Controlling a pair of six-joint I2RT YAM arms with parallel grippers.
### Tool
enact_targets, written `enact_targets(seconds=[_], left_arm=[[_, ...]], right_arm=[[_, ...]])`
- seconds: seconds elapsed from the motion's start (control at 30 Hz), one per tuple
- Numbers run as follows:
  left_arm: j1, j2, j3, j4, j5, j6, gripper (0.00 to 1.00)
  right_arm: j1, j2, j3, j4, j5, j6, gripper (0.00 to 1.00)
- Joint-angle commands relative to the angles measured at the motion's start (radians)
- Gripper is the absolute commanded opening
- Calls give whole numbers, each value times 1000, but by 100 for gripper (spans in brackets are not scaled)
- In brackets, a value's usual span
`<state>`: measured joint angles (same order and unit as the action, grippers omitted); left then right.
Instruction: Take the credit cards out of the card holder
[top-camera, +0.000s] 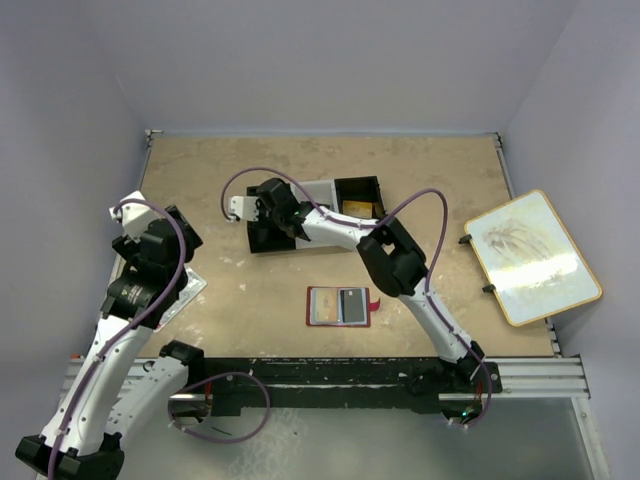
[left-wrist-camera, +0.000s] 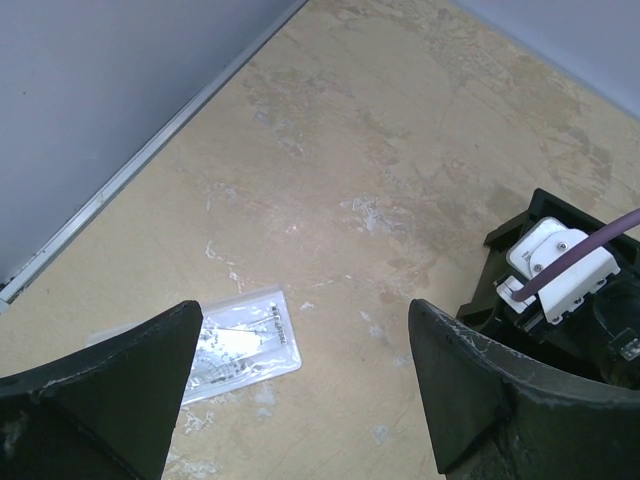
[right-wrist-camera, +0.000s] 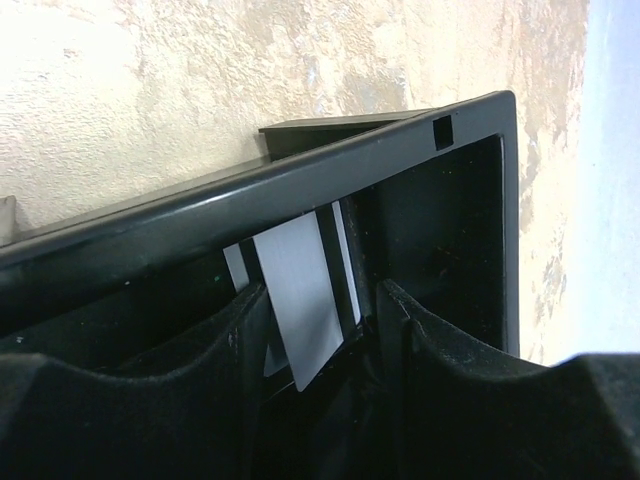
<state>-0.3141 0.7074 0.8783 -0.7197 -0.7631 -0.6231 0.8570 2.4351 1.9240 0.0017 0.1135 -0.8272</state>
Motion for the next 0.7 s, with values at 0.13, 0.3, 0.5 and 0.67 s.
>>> enact_targets(seconds=[0.13, 0.3, 0.5, 0.67], left_arm=[[8, 1, 10, 32, -2, 23, 82], [7, 1, 9, 31, -4, 22, 82], [7, 4, 9, 29, -3, 22, 82], [8, 4, 9, 29, 2, 23, 82]], right_arm=[[-1, -114, -20, 14, -58, 67, 54], [-4, -155, -32, 40, -80, 131, 54], [-18, -298, -117, 155, -47, 337, 52], [-123, -482, -292, 155, 15, 848, 38]])
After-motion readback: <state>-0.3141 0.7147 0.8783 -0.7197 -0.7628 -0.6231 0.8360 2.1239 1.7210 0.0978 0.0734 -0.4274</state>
